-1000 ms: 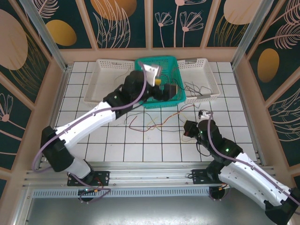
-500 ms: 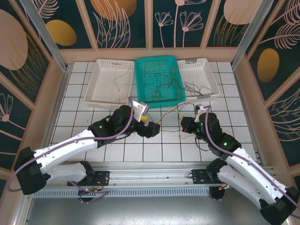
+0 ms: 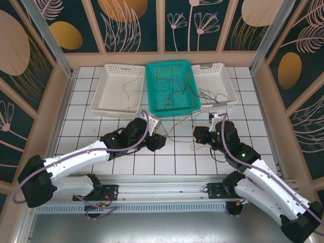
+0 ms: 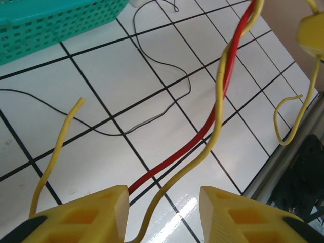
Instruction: Untangle the cables
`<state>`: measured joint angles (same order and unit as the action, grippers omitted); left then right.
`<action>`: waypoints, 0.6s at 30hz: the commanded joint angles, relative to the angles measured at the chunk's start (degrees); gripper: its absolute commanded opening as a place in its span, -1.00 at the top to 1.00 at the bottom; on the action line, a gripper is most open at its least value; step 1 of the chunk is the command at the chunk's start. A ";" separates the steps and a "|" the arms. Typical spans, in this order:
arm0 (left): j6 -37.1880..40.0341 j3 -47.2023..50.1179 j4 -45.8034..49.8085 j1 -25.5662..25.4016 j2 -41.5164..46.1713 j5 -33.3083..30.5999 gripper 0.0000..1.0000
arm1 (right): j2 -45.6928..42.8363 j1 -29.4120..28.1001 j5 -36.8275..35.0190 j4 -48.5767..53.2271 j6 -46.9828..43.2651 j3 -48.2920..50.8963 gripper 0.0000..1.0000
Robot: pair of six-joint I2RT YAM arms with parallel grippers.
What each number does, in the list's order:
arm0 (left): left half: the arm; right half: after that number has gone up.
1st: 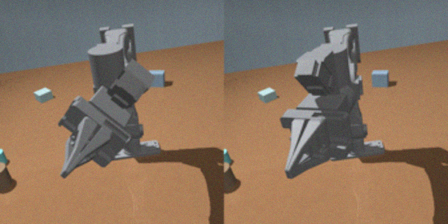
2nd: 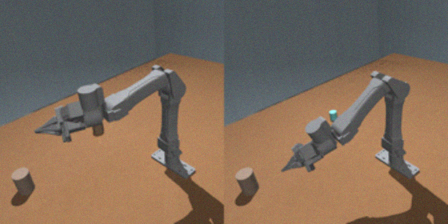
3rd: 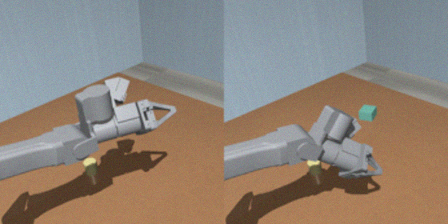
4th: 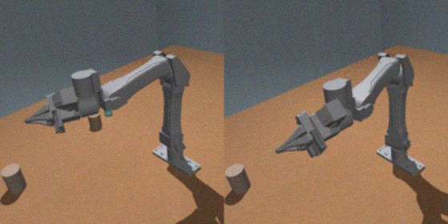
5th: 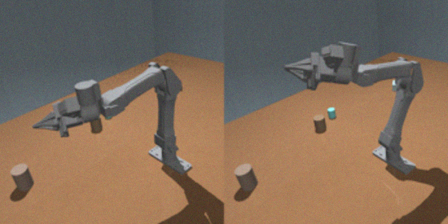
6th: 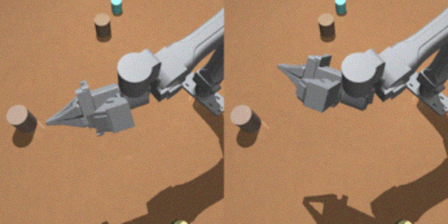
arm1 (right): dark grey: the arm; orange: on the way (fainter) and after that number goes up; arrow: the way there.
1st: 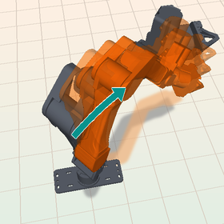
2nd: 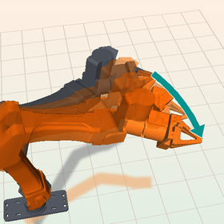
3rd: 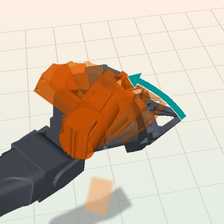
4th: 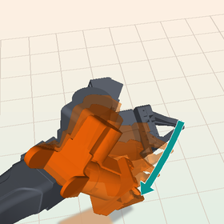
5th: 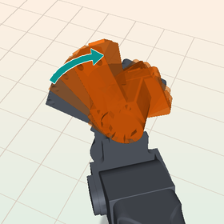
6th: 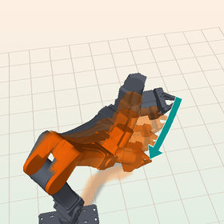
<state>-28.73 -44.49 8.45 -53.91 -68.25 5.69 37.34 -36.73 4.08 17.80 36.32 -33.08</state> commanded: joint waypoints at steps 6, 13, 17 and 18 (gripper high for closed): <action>-4.08 8.49 1.94 -0.12 13.99 -8.28 -0.77 | -3.68 1.08 -2.69 0.98 -0.19 -3.19 1.00; -10.19 19.08 -4.76 -0.05 24.25 -8.08 -0.90 | -4.07 1.44 -2.55 0.79 0.22 -4.52 1.00; -9.88 22.06 -9.46 -0.15 22.25 -4.28 -0.91 | -4.00 1.61 -1.12 0.18 0.58 -5.05 1.00; -9.55 22.69 -10.49 -0.11 21.16 -3.81 -0.91 | -4.02 1.60 -0.58 0.05 0.70 -5.28 1.00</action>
<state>-37.41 -23.29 3.46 -53.91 -45.60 -0.56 33.89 -35.62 2.17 18.44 36.38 -35.77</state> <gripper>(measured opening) 0.953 0.042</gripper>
